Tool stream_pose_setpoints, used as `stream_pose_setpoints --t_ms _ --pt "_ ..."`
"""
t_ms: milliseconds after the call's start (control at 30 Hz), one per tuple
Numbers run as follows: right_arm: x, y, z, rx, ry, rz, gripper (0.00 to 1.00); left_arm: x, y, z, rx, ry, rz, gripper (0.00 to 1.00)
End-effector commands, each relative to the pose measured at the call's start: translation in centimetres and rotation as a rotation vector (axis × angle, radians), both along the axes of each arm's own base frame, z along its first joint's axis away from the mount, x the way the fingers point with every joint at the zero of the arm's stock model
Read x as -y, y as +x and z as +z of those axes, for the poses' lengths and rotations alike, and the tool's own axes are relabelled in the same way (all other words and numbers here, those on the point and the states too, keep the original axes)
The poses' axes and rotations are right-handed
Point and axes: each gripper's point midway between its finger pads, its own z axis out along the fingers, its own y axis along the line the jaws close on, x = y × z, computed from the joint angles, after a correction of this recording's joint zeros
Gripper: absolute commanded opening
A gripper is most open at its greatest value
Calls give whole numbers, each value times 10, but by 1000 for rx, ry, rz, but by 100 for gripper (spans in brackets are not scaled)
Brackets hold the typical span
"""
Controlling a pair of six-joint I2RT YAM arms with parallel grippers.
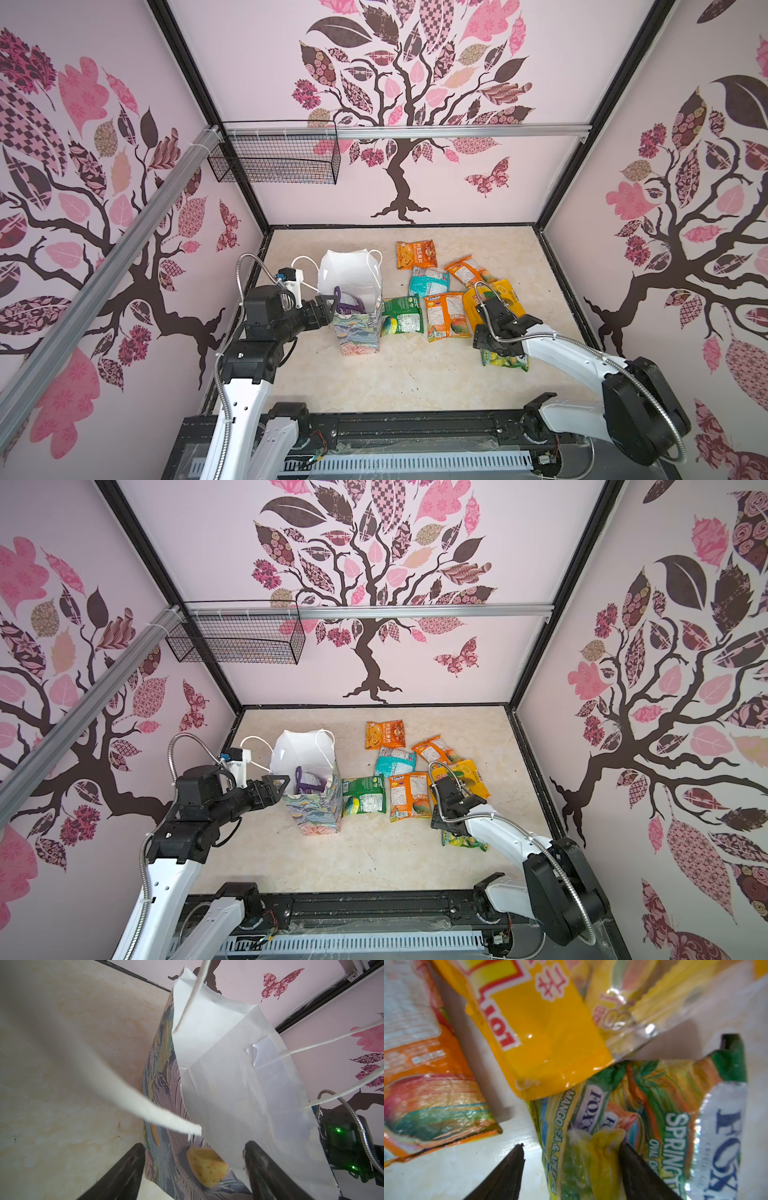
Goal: Place the snacks into the paper bag
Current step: 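Move the right gripper over the green Fox's Spring Tea packet, then lower the right gripper onto the green packet's end and close it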
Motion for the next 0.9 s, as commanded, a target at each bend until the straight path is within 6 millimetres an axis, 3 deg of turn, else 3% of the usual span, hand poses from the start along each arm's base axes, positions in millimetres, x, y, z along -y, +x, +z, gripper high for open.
stream_pose_setpoints --t_ms 0,233,367,500,600,700,867 --pt "-40 -28 -9 -121 133 99 73 3 -1 -1 9 -1 -16 79" --pt "-92 -40 5 -102 283 222 69 3 -1 -1 13 -1 -16 79" --pt "-117 -34 22 -49 361 294 68 3 -1 -1 12 -1 -18 79" --pt "-127 -24 46 12 385 335 68 3 -2 0 15 -1 -19 79" --pt "-119 -19 65 61 351 328 67 2 -2 0 16 3 -13 79" --pt "-92 -19 72 84 241 269 66 1 -2 1 19 5 -10 79" --pt "-48 -31 62 79 100 149 66 1 -2 1 20 5 -8 79"
